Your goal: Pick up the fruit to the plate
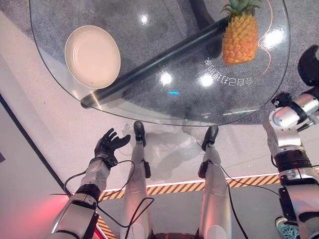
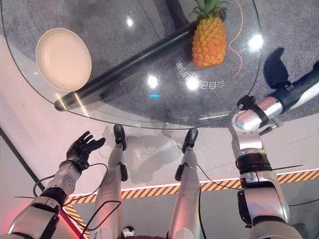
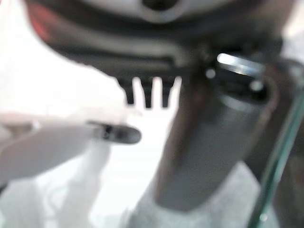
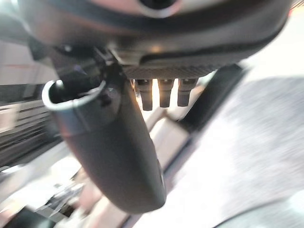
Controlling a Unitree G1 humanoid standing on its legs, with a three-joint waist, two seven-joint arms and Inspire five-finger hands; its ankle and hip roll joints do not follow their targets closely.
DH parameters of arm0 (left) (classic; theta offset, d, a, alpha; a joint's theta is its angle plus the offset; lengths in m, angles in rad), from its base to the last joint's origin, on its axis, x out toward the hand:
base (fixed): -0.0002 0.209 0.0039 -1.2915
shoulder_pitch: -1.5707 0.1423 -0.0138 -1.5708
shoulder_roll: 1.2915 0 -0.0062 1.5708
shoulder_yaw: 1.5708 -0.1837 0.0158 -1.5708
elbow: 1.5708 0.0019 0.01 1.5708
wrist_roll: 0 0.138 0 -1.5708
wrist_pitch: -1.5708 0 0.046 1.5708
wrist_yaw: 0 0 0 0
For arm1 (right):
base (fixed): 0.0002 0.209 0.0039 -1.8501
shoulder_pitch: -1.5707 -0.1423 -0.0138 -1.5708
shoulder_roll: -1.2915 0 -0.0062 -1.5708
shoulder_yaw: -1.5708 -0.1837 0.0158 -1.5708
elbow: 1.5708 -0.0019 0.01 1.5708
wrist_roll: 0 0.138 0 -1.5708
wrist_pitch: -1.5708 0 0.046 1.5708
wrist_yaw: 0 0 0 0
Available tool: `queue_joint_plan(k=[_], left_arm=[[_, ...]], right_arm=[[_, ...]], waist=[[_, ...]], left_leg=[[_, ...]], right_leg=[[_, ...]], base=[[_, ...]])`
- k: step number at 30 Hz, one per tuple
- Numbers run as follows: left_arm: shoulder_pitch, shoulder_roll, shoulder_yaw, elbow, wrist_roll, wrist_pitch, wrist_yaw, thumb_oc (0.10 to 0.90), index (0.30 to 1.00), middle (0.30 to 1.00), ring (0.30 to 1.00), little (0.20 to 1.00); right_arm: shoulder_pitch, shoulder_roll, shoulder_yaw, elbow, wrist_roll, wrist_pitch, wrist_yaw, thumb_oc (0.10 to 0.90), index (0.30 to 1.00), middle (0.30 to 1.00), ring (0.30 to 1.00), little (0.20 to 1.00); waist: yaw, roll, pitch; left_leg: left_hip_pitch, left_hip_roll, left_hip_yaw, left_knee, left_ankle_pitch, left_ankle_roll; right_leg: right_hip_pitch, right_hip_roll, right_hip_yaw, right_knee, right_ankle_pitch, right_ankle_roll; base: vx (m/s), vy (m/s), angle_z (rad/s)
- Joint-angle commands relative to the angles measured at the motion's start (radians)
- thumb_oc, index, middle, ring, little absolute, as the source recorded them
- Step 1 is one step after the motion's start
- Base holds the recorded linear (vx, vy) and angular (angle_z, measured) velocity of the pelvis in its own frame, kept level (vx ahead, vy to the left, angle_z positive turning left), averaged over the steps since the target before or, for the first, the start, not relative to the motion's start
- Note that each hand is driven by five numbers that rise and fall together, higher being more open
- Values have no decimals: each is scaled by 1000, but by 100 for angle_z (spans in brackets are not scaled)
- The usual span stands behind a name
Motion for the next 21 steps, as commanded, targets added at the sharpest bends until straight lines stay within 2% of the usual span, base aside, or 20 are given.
queue_joint_plan(k=[1, 5, 8, 15, 21], left_arm=[[71, 14, 30, 36, -4, -32, -5, 800, 900, 900, 900, 900], [76, 1, 31, 35, 0, -41, -8, 800, 900, 900, 900, 900], [81, -3, 32, 29, 10, -41, -10, 800, 900, 900, 900, 900], [81, -14, 29, 29, 24, -48, -13, 800, 900, 900, 900, 900], [90, -20, 25, 24, 29, -54, -11, 800, 900, 900, 900, 900]], right_arm=[[-14, -111, -33, -113, -117, 9, -83, 800, 900, 900, 900, 900], [-20, -98, -12, -159, -130, 18, -45, 800, 900, 900, 900, 900], [-20, -86, 13, -194, -137, 42, 33, 800, 900, 900, 900, 900], [-19, -65, 82, -239, -166, 111, 117, 800, 900, 900, 900, 900], [0, -44, 102, -246, -133, 96, 166, 800, 900, 900, 900, 900]], waist=[[11, -11, -10], [11, -5, -10], [14, -3, -10], [17, -2, -10], [19, 1, -10]], left_leg=[[2, -35, -48, 87, -95, 24], [-1, -38, -46, 86, -92, 26], [-3, -40, -43, 86, -87, 26], [-1, -42, -38, 82, -80, 27], [5, -42, -32, 78, -77, 27]], right_leg=[[-34, -7, -35, 43, 14, 27], [-37, -7, -33, 43, 12, 26], [-37, -10, -34, 43, 14, 25], [-36, -13, -35, 41, 17, 24], [-32, -15, -38, 40, 17, 23]], base=[[0, 49, 0], [-1, 19, 0], [0, 0, 0], [0, 0, 0], [0, 0, 0]])
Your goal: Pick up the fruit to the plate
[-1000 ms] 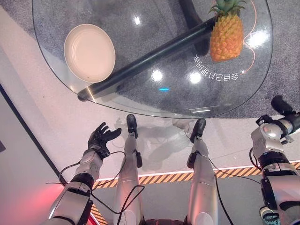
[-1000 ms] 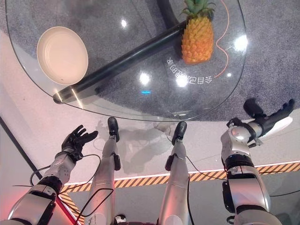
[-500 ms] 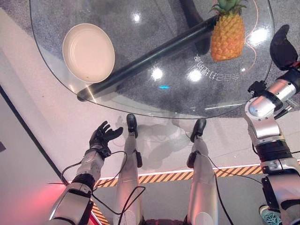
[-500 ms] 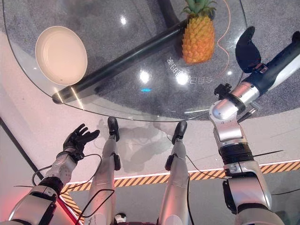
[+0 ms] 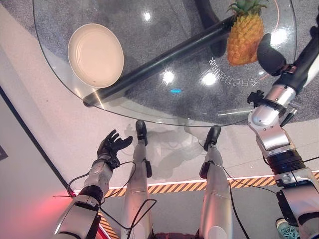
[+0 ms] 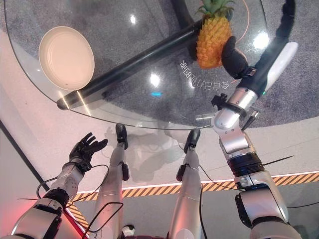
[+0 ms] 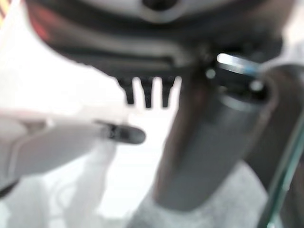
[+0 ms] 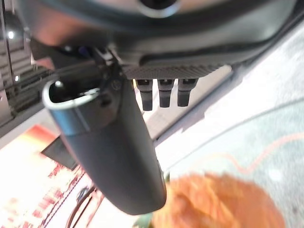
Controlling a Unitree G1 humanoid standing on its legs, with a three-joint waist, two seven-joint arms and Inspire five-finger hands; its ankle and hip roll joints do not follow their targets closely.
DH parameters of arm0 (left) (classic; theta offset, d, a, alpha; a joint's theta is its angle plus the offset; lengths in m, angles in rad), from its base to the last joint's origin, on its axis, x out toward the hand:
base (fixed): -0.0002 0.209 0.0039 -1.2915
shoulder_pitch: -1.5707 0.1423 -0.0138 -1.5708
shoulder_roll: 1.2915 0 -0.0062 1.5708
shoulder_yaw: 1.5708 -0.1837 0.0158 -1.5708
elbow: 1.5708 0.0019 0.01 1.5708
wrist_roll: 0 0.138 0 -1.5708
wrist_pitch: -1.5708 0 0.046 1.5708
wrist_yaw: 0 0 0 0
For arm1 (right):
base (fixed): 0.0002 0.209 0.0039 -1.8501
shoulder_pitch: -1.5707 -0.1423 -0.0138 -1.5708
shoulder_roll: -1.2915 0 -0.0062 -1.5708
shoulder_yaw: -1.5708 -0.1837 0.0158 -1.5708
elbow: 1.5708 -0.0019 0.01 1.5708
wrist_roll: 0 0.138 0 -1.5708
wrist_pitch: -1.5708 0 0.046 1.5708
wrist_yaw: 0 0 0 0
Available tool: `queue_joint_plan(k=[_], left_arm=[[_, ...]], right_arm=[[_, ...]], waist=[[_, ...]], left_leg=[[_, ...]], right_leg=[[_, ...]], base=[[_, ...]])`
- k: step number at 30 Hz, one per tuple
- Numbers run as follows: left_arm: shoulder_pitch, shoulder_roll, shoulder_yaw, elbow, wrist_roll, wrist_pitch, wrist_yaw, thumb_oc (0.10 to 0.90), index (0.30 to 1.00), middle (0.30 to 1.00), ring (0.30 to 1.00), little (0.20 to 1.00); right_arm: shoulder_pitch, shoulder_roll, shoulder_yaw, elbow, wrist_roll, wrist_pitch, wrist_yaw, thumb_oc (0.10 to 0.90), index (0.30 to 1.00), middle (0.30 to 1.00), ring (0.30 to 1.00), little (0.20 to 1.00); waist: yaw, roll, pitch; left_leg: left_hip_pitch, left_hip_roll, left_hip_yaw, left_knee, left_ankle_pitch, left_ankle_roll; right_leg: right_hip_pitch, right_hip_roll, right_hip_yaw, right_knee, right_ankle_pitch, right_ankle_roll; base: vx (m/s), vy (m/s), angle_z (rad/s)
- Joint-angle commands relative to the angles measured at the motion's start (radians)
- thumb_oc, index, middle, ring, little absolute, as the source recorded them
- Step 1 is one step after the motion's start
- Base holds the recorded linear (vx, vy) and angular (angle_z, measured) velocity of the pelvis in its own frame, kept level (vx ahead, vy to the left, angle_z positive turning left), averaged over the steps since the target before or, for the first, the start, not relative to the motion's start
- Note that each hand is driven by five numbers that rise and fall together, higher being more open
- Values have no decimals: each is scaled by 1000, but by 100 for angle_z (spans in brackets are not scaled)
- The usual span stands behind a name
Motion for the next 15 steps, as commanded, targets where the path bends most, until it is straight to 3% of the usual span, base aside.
queue_joint_plan(k=[1, 15], left_arm=[[79, 17, 21, 22, 24, -44, -7, 800, 900, 900, 900, 900], [78, 3, 17, 19, 34, -39, 0, 800, 900, 900, 900, 900]], right_arm=[[-9, -44, -37, -129, -26, -47, 21, 800, 900, 900, 900, 900], [-3, -17, -11, -165, -22, -17, 51, 800, 900, 900, 900, 900]], waist=[[-4, 1, -10], [-4, 1, -10]], left_leg=[[8, -32, -36, 82, -74, 24], [19, -29, -29, 72, -64, 23]], right_leg=[[-23, -6, -40, 39, 21, 18], [-19, -5, -42, 42, 22, 18]], base=[[0, 0, 0], [0, 0, 0]])
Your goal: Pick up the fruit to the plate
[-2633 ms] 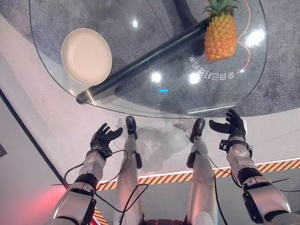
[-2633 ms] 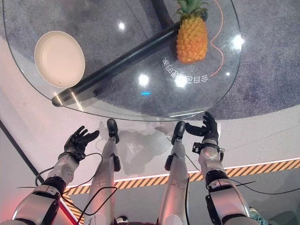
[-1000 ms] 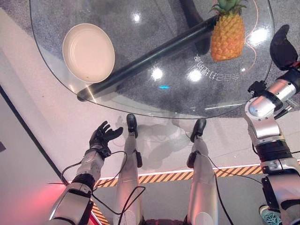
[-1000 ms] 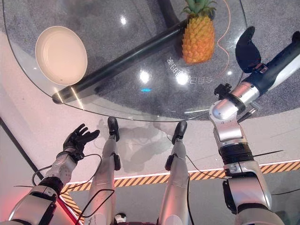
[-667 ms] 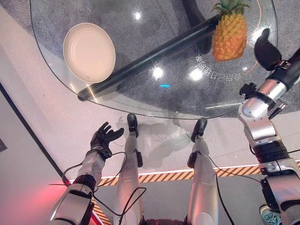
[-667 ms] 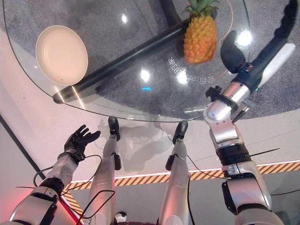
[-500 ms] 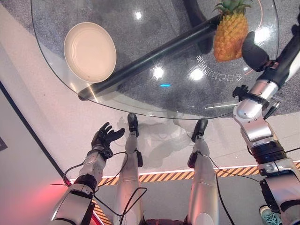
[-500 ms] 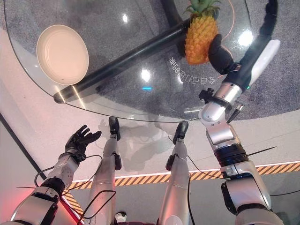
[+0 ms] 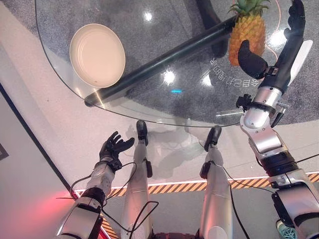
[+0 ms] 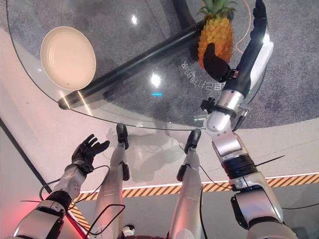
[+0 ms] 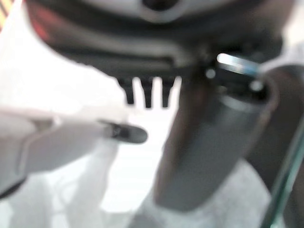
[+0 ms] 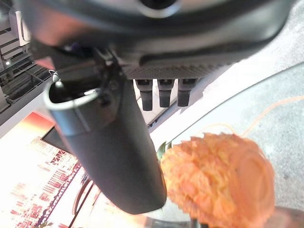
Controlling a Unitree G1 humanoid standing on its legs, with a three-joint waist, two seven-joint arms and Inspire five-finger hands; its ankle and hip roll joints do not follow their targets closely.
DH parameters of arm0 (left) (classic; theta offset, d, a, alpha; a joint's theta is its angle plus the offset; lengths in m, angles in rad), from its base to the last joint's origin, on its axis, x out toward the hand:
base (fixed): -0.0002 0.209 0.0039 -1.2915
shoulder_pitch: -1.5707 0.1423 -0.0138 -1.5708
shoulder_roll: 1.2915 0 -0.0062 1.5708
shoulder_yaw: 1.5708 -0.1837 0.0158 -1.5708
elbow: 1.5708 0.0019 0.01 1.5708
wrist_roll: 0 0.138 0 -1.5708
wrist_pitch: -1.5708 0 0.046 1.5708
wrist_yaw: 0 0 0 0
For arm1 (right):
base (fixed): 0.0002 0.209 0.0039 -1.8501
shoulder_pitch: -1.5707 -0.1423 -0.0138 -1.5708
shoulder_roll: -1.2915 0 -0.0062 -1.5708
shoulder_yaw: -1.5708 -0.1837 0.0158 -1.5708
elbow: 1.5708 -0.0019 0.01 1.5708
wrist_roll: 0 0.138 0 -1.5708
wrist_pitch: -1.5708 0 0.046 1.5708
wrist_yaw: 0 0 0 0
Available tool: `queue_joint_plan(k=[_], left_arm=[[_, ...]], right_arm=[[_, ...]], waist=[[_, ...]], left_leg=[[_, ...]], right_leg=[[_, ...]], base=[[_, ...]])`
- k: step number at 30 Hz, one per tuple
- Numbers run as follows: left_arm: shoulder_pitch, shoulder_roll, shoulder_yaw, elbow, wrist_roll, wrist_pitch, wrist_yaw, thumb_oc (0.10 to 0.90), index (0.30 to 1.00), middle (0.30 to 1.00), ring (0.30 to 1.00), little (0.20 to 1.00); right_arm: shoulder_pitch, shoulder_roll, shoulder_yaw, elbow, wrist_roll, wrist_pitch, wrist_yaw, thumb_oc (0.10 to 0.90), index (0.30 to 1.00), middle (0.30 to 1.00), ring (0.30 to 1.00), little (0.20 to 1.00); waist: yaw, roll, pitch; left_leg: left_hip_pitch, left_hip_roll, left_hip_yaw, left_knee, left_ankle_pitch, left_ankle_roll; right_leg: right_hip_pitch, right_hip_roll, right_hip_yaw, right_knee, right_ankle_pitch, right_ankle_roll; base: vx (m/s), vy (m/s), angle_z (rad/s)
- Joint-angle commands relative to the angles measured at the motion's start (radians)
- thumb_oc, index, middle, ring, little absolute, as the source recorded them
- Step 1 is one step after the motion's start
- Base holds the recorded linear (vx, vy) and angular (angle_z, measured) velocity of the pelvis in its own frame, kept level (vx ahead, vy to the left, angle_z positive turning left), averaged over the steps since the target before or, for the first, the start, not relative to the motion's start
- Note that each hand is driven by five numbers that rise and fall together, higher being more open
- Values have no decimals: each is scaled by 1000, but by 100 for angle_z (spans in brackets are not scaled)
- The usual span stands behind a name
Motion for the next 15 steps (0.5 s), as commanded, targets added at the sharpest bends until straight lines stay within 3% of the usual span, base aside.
queue_joint_plan(k=[1, 15], left_arm=[[54, 16, 14, 21, 25, -20, -1, 800, 900, 900, 900, 900], [51, 19, -2, 23, 15, -17, 4, 800, 900, 900, 900, 900]], right_arm=[[-12, -47, -31, -121, -16, -41, -4, 800, 900, 900, 900, 900], [-11, -31, -20, -44, 122, -1, 39, 800, 900, 900, 900, 900]], waist=[[-4, 2, -10], [1, 5, -10]], left_leg=[[17, -27, -29, 71, -65, 23], [16, -27, -25, 66, -61, 22]], right_leg=[[-21, -2, -42, 39, 23, 17], [-23, -8, -47, 34, 30, 18]], base=[[0, 0, 0], [0, 0, 0]])
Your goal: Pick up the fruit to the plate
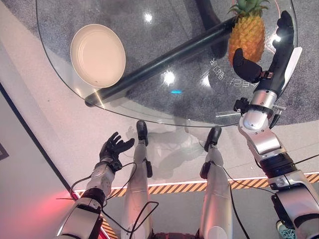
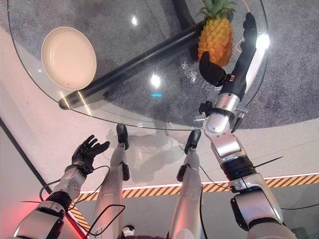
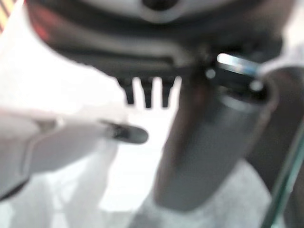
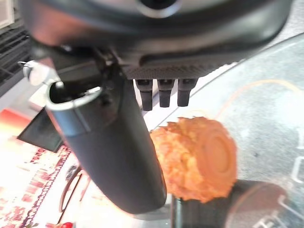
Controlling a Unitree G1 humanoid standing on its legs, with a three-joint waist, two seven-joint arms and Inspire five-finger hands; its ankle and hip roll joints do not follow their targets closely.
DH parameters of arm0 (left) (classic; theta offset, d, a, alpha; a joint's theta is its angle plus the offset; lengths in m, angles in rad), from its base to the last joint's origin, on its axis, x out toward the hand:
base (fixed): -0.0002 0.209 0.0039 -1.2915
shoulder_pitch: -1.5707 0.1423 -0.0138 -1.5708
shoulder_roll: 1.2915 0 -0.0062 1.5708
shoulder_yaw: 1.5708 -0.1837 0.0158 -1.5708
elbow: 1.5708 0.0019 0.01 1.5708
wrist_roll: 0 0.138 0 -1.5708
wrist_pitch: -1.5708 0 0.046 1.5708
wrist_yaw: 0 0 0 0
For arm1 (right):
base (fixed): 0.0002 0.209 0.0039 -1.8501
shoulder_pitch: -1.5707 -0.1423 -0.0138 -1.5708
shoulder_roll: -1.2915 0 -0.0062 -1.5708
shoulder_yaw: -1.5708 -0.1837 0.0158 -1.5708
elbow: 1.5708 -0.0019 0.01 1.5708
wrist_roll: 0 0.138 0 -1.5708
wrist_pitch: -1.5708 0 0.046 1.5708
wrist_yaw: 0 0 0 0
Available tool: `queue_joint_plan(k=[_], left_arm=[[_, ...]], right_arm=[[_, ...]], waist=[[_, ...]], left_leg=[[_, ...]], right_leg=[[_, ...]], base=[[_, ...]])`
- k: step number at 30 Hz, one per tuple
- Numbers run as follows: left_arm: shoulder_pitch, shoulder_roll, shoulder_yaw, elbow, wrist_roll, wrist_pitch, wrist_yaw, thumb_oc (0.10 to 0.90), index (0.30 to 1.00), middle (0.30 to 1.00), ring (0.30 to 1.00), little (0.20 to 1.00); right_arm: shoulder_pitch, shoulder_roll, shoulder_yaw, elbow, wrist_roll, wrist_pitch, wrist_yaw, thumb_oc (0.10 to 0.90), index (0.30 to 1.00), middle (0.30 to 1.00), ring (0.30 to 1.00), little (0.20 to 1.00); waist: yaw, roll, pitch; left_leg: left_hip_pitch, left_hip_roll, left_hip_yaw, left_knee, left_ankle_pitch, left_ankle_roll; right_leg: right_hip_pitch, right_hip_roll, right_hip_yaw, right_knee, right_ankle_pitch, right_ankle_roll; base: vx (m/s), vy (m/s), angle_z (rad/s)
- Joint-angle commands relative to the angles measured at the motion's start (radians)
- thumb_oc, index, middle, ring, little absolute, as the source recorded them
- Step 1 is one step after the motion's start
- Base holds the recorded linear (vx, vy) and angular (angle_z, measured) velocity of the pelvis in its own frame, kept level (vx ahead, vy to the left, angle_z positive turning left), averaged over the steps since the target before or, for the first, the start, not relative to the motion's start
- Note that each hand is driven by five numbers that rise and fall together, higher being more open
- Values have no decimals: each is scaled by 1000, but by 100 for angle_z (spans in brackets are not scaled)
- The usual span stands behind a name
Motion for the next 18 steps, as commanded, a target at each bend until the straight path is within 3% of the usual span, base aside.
queue_joint_plan(k=[1, 18], left_arm=[[50, 19, -1, 23, 17, -16, 4, 800, 900, 900, 900, 900], [43, 20, -16, 20, 26, -9, 4, 800, 900, 900, 900, 900]], right_arm=[[-31, -34, -29, -53, 3, -39, -17, 800, 900, 900, 900, 900], [-70, -21, -7, -6, 107, 26, 39, 800, 900, 900, 900, 900]], waist=[[1, 5, -10], [11, 1, -10]], left_leg=[[12, -26, -23, 62, -61, 22], [14, -20, -26, 56, -56, 20]], right_leg=[[-28, -6, -48, 31, 29, 17], [-28, -6, -56, 30, 31, 15]], base=[[0, 0, 0], [0, 0, 0]])
